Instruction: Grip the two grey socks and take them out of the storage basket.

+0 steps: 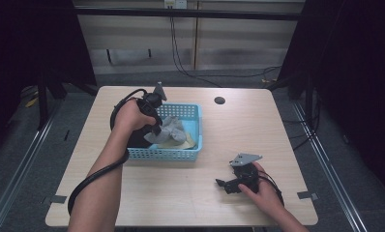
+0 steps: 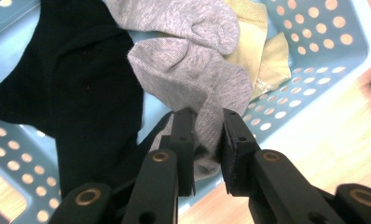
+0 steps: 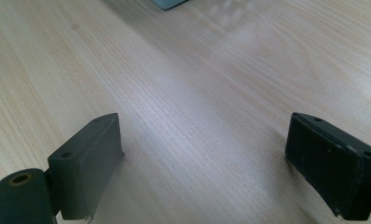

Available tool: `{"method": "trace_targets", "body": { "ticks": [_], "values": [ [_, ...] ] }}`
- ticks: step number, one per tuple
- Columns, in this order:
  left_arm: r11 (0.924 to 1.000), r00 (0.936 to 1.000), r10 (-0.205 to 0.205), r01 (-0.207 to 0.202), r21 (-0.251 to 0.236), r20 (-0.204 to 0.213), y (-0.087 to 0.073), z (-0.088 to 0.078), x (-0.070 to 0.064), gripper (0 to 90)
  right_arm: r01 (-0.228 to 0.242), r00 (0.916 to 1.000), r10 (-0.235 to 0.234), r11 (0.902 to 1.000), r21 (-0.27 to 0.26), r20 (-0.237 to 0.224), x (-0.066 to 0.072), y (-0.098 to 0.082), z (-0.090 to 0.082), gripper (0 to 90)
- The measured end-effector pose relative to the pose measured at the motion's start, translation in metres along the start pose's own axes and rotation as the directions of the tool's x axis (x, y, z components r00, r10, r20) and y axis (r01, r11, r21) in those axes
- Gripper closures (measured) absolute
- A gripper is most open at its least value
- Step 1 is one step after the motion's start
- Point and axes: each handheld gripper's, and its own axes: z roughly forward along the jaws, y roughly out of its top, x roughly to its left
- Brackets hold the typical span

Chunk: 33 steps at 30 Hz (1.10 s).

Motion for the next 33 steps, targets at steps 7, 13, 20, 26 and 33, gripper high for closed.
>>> {"method": "trace_targets", "body": {
  "ticks": [7,13,20,26,33],
  "values": [
    [1.0000,0.9997,0.003,-0.003,-0.003,0.026,0.000,-0.015,-0.004,76.9,0.001,1.0000,-0.001,1.0000,0.002,0.000,0.000,0.000,0.000,10.4],
    [0.9997,0.9993,0.019,-0.019,-0.017,0.031,-0.003,-0.028,-0.009,76.9,0.001,1.0000,-0.001,1.0000,0.003,0.001,0.000,0.000,0.000,10.4],
    [0.9989,0.9980,0.043,-0.043,-0.018,0.046,-0.006,-0.039,-0.020,76.9,0.001,1.0000,-0.001,1.0000,0.004,0.000,0.000,0.000,0.000,10.4],
    [0.9977,0.9958,0.066,-0.065,-0.016,0.064,-0.007,-0.047,-0.027,76.9,0.000,1.0000,0.000,1.0000,0.002,0.000,0.000,0.000,0.000,10.4],
    [0.9956,0.9934,0.091,-0.089,-0.032,0.070,-0.011,-0.057,-0.034,76.9,0.000,1.0000,0.000,1.0000,0.002,-0.001,0.000,0.000,0.000,10.4]
  ]
}}
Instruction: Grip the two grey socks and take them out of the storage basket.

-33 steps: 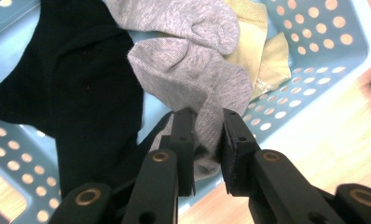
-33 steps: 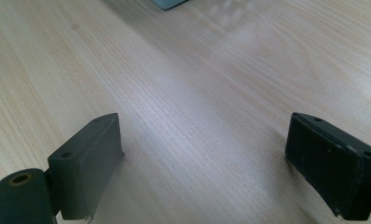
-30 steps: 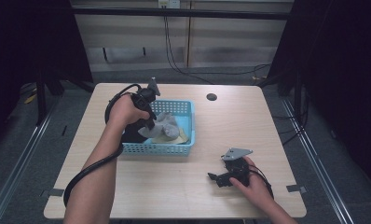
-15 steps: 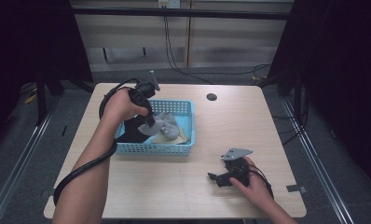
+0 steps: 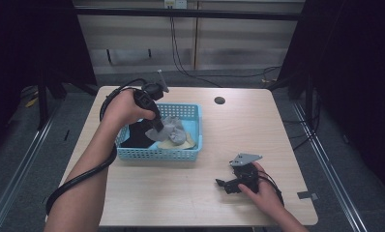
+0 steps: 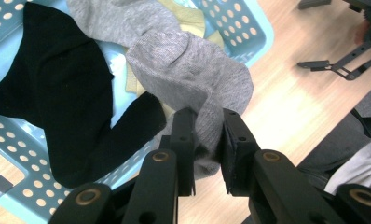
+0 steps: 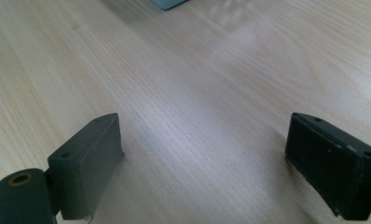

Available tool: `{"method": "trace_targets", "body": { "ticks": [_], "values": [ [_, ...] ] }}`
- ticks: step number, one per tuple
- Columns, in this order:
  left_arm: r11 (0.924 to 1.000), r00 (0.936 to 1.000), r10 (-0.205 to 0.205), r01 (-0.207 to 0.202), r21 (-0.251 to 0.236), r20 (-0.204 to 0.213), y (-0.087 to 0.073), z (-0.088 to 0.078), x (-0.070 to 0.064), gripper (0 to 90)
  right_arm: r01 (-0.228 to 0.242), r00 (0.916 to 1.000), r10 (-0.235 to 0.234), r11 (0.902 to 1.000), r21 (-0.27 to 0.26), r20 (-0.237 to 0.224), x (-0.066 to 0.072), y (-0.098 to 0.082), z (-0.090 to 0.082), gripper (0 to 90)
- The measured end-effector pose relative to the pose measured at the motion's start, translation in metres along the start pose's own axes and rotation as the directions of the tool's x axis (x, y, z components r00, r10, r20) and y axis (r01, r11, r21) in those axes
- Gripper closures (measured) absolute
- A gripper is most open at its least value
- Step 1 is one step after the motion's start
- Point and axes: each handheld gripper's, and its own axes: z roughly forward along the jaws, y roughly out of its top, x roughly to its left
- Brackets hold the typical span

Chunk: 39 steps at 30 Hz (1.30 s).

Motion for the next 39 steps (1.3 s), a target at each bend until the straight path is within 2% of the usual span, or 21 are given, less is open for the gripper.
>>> {"method": "trace_targets", "body": {
  "ticks": [7,19,20,27,36,39],
  "values": [
    [0.9999,0.9999,0.011,-0.011,-0.003,0.003,-0.006,-0.003,-0.004,76.9,0.001,1.0000,-0.001,1.0000,0.001,0.000,0.000,0.000,0.000,10.4],
    [0.9984,0.9983,0.056,-0.056,0.007,0.016,-0.021,0.006,-0.018,76.9,0.000,1.0000,0.000,1.0000,-0.002,0.001,0.000,0.000,0.000,10.4],
    [0.9972,0.9971,0.074,-0.074,0.006,0.016,-0.023,0.007,-0.023,76.8,0.000,1.0000,0.000,1.0000,-0.002,0.000,0.000,0.000,0.000,10.4],
    [0.9932,0.9930,0.116,-0.116,0.007,0.025,-0.028,0.012,-0.039,76.8,0.001,1.0000,-0.001,1.0000,-0.003,0.001,0.000,0.000,0.000,10.4],
    [0.9832,0.9820,0.181,-0.182,0.016,0.054,-0.037,0.038,-0.059,76.9,0.000,1.0000,0.000,1.0000,0.000,0.002,0.000,0.000,0.000,10.4],
    [0.9824,0.9810,0.185,-0.186,0.013,0.057,-0.039,0.044,-0.063,76.8,0.000,1.0000,0.000,1.0000,0.000,0.002,0.000,0.000,0.000,10.4]
  ]
}}
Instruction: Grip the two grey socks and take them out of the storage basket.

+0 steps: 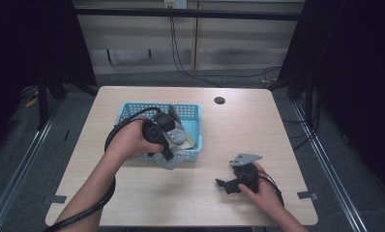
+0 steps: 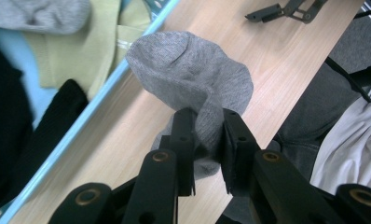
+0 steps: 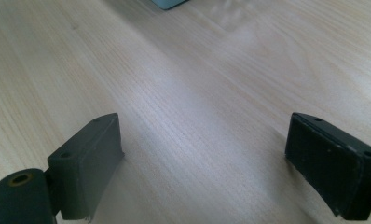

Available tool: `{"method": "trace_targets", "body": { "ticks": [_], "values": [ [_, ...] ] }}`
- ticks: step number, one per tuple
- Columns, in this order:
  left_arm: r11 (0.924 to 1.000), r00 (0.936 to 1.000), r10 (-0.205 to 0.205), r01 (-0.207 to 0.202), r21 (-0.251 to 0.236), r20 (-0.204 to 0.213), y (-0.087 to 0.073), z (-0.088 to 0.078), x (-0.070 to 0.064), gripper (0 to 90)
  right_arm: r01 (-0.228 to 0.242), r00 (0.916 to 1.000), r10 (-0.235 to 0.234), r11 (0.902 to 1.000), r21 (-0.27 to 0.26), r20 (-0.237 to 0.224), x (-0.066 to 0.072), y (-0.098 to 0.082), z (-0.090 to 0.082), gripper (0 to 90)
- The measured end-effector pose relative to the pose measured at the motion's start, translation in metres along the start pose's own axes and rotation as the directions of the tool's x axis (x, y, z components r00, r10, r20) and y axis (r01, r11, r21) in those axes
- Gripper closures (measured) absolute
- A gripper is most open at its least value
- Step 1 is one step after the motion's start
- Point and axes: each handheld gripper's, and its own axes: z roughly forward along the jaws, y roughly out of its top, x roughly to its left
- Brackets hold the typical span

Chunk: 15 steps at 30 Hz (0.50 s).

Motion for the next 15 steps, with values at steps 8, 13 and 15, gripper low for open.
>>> {"method": "trace_targets", "body": {
  "ticks": [8,13,15],
  "values": [
    [0.9985,0.9984,0.055,-0.055,0.002,0.015,-0.001,0.024,-0.014,76.3,0.002,1.0000,-0.002,1.0000,-0.001,-0.001,0.000,0.000,0.000,10.4],
    [0.9969,0.9970,0.073,-0.074,0.029,0.026,0.000,0.042,-0.017,75.9,0.004,1.0000,-0.004,1.0000,-0.002,0.000,0.000,0.000,0.000,10.4],
    [0.9963,0.9968,0.076,-0.077,0.037,0.023,0.001,0.049,-0.017,75.8,0.002,1.0000,-0.002,1.0000,-0.002,-0.001,0.000,0.000,0.000,10.4]
  ]
}}
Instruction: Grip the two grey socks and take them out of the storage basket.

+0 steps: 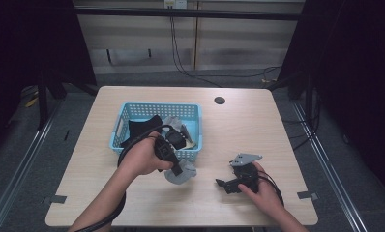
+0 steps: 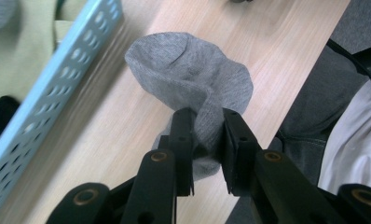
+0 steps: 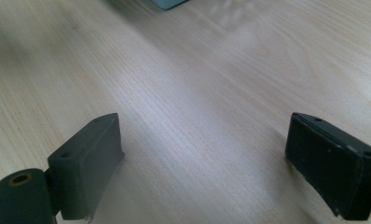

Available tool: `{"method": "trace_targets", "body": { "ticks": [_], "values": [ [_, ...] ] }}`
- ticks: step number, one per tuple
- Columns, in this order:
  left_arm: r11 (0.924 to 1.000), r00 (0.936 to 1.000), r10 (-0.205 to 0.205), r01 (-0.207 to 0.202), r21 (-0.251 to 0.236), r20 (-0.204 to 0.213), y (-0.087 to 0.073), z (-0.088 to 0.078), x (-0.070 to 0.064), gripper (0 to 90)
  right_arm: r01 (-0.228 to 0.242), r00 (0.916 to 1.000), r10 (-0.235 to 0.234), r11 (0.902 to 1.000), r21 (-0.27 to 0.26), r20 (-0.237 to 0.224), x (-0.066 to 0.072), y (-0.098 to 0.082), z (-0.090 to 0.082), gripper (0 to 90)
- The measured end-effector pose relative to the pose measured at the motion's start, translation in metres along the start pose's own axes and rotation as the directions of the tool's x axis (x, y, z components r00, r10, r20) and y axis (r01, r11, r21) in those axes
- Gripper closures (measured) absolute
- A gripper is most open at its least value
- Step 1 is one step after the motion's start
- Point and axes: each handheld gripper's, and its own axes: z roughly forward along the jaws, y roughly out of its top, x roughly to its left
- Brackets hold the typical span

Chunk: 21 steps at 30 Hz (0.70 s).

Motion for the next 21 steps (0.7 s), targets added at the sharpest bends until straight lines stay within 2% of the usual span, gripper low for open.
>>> {"method": "trace_targets", "body": {
  "ticks": [6,9,12,16,21],
  "values": [
    [0.9999,1.0000,0.009,-0.009,0.012,-0.002,0.002,0.011,0.000,75.1,0.000,1.0000,0.000,1.0000,0.000,0.000,0.000,0.000,0.000,10.4],
    [0.9995,0.9995,0.029,-0.028,0.014,-0.010,0.003,0.014,0.000,74.8,0.000,1.0000,0.000,1.0000,0.000,0.000,0.000,0.000,0.000,10.4],
    [0.9996,0.9997,0.026,-0.026,0.006,-0.002,0.003,0.017,0.000,74.6,0.000,1.0000,0.000,1.0000,0.001,0.001,0.000,0.000,0.000,10.4],
    [0.9997,0.9996,0.024,-0.024,-0.006,-0.014,0.003,0.020,0.001,62.8,-0.001,1.0000,0.001,1.0000,0.001,0.001,0.000,0.000,0.000,10.4],
    [0.9999,0.9998,0.012,-0.012,-0.004,-0.015,0.002,0.014,0.002,60.0,-0.001,1.0000,0.001,1.0000,0.000,0.000,0.000,0.000,0.000,10.4]
  ]
}}
